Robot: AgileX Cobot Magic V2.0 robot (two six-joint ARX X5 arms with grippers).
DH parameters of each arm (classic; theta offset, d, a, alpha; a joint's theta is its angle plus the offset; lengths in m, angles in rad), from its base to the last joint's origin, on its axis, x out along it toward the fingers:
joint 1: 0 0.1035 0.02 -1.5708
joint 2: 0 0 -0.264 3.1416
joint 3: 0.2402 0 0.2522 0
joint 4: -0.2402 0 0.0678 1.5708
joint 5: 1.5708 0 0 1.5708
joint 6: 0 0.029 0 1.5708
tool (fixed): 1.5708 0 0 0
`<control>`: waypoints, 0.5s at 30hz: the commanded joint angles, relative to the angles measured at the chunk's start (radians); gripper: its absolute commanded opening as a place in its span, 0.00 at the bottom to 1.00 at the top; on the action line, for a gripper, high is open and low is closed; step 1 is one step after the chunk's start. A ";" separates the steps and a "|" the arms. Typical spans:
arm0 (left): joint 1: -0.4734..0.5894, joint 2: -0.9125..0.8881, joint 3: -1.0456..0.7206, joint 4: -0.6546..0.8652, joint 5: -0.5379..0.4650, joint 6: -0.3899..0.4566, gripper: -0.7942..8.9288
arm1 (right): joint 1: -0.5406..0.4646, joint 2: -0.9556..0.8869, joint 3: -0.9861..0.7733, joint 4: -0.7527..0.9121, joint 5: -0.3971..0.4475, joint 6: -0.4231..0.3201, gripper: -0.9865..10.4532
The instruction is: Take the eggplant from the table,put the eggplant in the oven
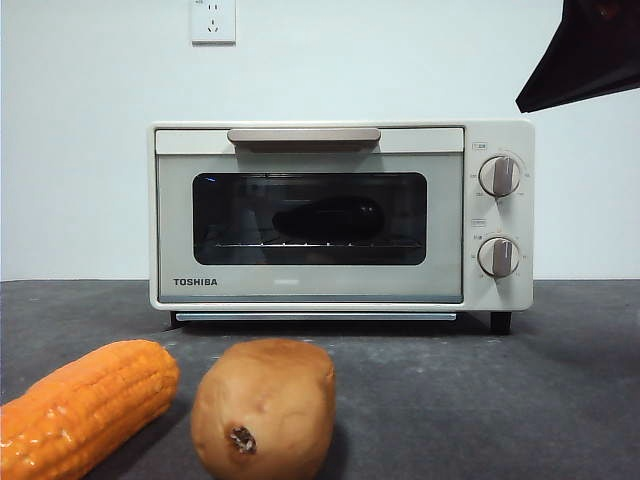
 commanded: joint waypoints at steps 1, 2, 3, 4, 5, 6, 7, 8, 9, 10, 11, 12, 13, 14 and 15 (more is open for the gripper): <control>0.016 -0.002 -0.027 0.012 -0.003 0.008 0.09 | 0.005 0.004 0.010 0.010 0.004 0.014 0.09; 0.020 -0.002 -0.038 0.011 -0.003 0.008 0.09 | 0.005 0.004 0.010 0.010 0.004 0.014 0.09; 0.022 -0.002 -0.050 0.011 -0.003 0.008 0.09 | 0.005 0.003 0.010 0.010 0.004 0.014 0.09; 0.022 -0.002 -0.060 0.012 -0.003 0.008 0.09 | 0.005 0.003 0.010 0.010 0.004 0.014 0.09; 0.022 -0.002 -0.067 0.000 -0.003 0.008 0.09 | 0.005 0.003 0.010 0.010 0.004 0.014 0.09; 0.022 -0.002 -0.067 -0.023 0.000 0.008 0.09 | 0.005 0.003 0.010 0.010 0.004 0.014 0.09; 0.022 -0.002 -0.067 -0.038 0.000 0.008 0.09 | 0.005 0.004 0.010 0.010 0.004 0.014 0.09; 0.022 -0.002 -0.067 -0.049 0.000 0.008 0.09 | 0.005 0.003 0.010 0.010 0.004 0.014 0.09; 0.022 -0.002 -0.067 -0.053 0.000 0.008 0.09 | 0.005 0.003 0.010 0.010 0.004 0.014 0.09; 0.022 -0.002 -0.067 -0.050 0.000 0.008 0.09 | 0.005 0.003 0.010 0.010 0.004 0.014 0.09; 0.022 -0.002 -0.067 -0.045 0.000 0.008 0.09 | 0.005 0.003 0.010 0.010 0.004 0.014 0.09; 0.022 -0.002 -0.067 -0.042 0.000 0.008 0.09 | 0.005 0.003 0.010 0.010 0.004 0.014 0.09; 0.022 -0.002 -0.067 -0.042 0.000 0.008 0.09 | 0.005 0.003 0.010 0.010 0.004 0.014 0.09; 0.022 -0.002 -0.067 -0.042 0.000 0.008 0.09 | 0.005 0.003 0.010 0.010 0.004 0.014 0.09; 0.022 -0.002 -0.067 -0.042 0.000 0.008 0.09 | 0.005 0.003 0.010 0.010 0.004 0.014 0.09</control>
